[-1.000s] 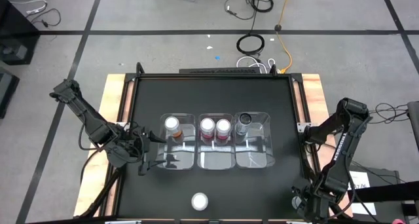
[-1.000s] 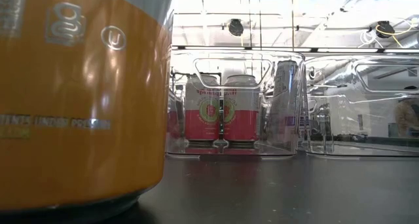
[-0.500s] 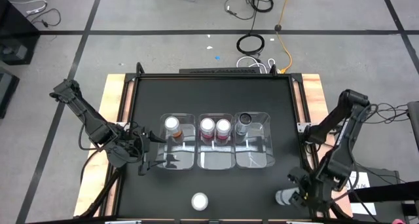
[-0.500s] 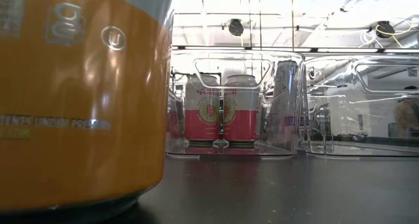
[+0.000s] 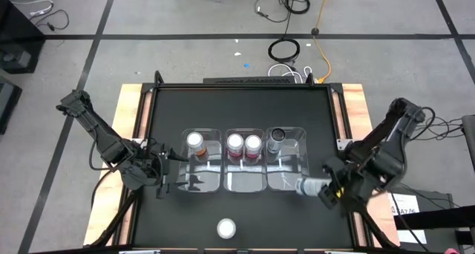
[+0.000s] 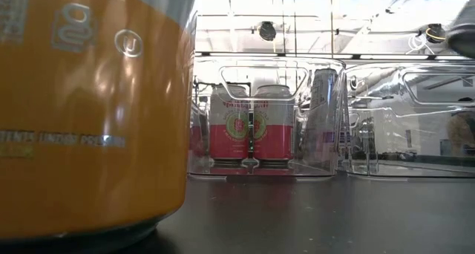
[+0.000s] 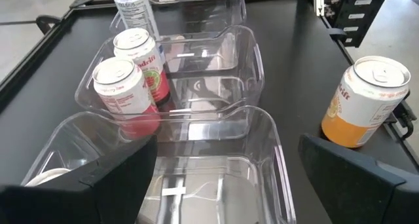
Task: Sort soda cans
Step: Put the blue soda can into the right transparent bin
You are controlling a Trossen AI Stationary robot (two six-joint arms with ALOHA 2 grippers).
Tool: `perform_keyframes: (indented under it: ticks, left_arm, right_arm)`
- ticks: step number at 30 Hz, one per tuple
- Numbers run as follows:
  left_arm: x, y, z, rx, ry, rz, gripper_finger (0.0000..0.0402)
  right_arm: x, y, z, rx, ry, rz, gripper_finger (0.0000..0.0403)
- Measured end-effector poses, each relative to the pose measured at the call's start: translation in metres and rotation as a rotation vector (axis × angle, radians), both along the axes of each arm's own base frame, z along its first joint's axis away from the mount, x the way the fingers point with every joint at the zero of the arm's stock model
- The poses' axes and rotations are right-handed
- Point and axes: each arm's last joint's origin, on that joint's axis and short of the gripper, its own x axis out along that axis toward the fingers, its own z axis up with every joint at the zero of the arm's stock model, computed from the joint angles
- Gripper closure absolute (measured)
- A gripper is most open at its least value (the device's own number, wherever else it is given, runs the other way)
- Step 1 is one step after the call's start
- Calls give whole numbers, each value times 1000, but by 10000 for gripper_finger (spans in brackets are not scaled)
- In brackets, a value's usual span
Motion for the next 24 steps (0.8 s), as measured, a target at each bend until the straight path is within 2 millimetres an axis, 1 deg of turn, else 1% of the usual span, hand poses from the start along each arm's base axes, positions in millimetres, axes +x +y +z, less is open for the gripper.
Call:
perform_keyframes:
  ticks: [4, 7, 10, 17, 24]
  left_arm:
    - [0, 0, 0, 9, 0, -5, 22]
    - [0, 0, 0, 24, 0, -13, 22]
    - [0, 0, 0, 25, 0, -13, 22]
    - [0, 0, 0, 33, 0, -16, 22]
    - [0, 0, 0, 71, -2, -33, 22]
  right_arm:
    - [12, -22, 8, -63, 18, -26, 163]
    - [24, -38, 8, -72, 35, -49, 163]
    - [38, -55, 4, -58, 105, -72, 163]
    - [72, -90, -12, -37, 250, -112, 163]
    - [109, -114, -41, 19, 379, -94, 161]
